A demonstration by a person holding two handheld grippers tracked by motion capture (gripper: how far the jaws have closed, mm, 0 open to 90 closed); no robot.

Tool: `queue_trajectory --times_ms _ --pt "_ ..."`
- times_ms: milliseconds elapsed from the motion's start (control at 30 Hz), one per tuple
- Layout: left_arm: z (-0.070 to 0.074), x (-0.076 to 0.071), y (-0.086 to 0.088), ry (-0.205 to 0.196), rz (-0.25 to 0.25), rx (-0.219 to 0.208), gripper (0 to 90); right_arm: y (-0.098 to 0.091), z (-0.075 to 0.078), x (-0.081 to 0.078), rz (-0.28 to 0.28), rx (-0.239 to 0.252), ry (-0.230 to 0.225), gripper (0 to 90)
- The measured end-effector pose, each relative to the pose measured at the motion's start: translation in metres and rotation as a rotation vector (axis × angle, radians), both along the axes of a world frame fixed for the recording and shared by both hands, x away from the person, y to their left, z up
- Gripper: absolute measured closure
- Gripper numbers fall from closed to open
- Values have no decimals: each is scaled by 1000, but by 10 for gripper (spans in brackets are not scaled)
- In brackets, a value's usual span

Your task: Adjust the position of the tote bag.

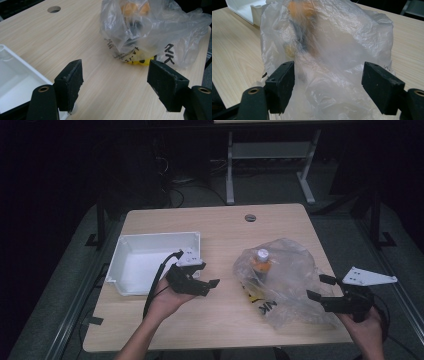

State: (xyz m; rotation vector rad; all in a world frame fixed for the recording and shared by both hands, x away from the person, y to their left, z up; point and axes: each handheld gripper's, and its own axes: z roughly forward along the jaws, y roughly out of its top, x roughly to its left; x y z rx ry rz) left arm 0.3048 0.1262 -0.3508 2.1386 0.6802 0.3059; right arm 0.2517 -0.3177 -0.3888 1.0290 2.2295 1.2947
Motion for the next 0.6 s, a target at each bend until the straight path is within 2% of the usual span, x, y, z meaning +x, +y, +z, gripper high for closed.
queue_trajectory --times_ms 133,267,600 --pt "1 4 -6 5 -4 -2 280 0 -1 0 3 -2 6 256" --pt "3 10 -14 6 -20 16 280 -1 0 -1 1 0 5 256" --pt "9 19 -32 7 -48 8 282 -2 0 0 2 7 5 254"
